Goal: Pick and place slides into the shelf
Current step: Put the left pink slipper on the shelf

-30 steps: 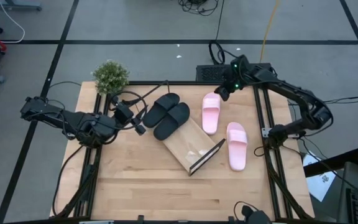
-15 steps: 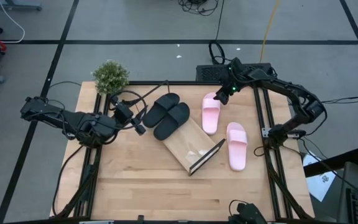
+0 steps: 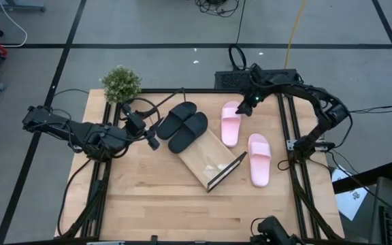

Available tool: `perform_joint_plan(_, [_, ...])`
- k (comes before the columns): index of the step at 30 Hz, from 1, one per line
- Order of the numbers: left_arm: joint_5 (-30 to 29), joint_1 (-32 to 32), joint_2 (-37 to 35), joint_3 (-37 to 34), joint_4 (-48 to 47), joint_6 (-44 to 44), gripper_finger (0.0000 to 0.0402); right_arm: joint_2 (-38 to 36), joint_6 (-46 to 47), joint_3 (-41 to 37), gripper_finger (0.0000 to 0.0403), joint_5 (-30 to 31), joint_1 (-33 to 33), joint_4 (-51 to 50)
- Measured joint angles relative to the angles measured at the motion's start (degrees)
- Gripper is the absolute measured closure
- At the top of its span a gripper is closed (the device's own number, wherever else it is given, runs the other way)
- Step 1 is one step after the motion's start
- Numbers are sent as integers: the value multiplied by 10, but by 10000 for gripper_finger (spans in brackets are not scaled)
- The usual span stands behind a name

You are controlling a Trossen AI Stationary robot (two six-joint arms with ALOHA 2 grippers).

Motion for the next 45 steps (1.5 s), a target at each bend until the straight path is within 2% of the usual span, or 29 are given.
perform_joint_plan(6, [0, 0, 0, 0, -2, 0, 224, 41, -8, 0, 200, 1, -1, 27])
perform_joint_plan(13, [0, 0, 0, 0, -2, 0, 224, 54, -2, 0, 200, 1, -2, 51])
perform_joint_plan(18, [0, 1, 0, 0, -2, 2, 224, 58, -13, 0, 200, 42, -5, 56])
perform_joint_plan(24, [0, 1, 0, 0, -2, 2, 224, 58, -8, 0, 200, 48, -21, 72])
perform_joint_plan(30, [0, 1, 0, 0, -2, 1, 224, 58, 4, 0, 200, 13, -35, 73])
perform_joint_plan(45, [-1, 1, 0, 0, -2, -11, 224, 58, -11, 0, 200, 0, -36, 62])
